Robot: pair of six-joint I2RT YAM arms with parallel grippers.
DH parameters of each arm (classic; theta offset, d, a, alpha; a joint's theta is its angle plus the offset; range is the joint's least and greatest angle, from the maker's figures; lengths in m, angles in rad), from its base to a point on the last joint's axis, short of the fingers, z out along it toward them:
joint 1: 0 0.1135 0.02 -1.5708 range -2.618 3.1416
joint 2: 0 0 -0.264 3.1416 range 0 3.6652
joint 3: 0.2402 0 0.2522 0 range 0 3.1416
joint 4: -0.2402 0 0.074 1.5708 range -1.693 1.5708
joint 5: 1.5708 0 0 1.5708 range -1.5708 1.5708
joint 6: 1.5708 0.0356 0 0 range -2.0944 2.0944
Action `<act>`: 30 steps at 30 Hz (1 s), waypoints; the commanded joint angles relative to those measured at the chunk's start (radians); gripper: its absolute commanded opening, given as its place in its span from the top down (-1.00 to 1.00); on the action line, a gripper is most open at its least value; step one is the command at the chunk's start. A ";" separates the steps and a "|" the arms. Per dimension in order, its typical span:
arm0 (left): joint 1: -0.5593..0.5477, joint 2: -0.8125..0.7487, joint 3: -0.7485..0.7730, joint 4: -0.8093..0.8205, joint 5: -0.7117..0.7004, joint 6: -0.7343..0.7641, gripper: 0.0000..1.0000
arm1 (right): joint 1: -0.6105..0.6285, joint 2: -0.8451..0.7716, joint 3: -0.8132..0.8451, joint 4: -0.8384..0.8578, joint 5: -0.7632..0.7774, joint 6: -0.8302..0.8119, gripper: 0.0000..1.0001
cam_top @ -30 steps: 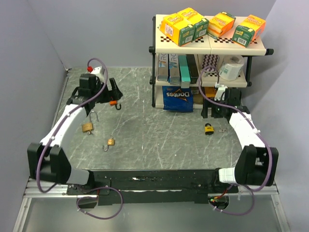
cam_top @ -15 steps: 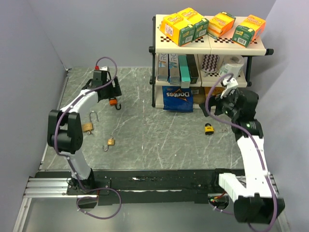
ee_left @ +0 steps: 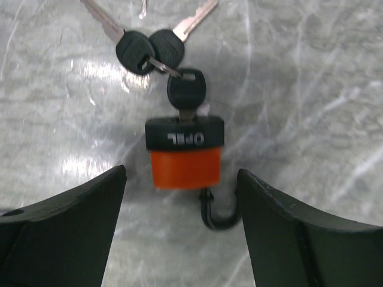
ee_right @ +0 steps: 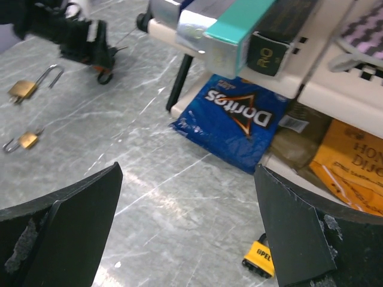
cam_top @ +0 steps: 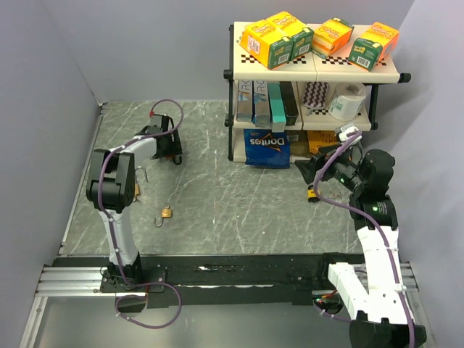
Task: Lock with the key
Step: Pick up the lock from the center of the board.
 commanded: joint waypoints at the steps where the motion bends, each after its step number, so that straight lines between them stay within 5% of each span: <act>1: 0.001 0.024 0.042 0.085 -0.037 0.026 -0.57 | 0.004 -0.005 0.011 0.000 -0.091 -0.027 -1.00; 7: 0.001 0.047 0.055 0.093 -0.045 0.024 -0.40 | 0.003 0.050 0.052 -0.084 -0.045 -0.056 -1.00; 16: 0.002 -0.036 -0.015 0.097 0.013 0.042 0.61 | 0.082 0.195 0.154 -0.227 0.180 -0.082 -1.00; 19: 0.002 -0.114 -0.043 0.088 0.163 0.071 0.95 | 0.162 0.216 0.174 -0.271 0.214 -0.157 -1.00; 24: -0.004 -0.240 -0.087 -0.013 0.488 0.139 0.98 | 0.231 0.225 0.186 -0.353 -0.020 -0.346 -1.00; 30: -0.009 -0.407 -0.175 -0.212 0.809 0.200 0.98 | 0.377 0.235 0.192 -0.391 -0.031 -0.489 -0.99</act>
